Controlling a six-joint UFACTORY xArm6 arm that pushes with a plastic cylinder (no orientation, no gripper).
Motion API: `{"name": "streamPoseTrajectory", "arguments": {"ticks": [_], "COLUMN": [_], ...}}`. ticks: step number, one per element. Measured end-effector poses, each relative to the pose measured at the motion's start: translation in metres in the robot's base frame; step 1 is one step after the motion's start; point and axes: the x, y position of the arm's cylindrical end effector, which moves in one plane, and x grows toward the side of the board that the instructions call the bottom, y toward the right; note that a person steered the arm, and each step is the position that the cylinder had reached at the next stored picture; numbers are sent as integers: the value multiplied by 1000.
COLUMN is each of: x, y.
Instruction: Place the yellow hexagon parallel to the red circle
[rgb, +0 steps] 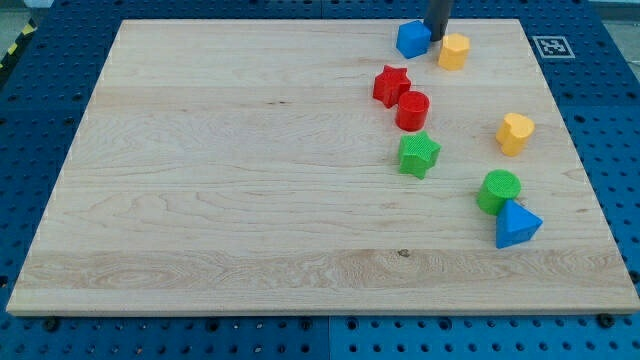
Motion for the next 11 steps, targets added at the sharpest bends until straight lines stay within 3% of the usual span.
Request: {"name": "streamPoseTrajectory", "arguments": {"ticks": [2, 7, 11], "x": [21, 24, 97], "y": [1, 36, 36]}}
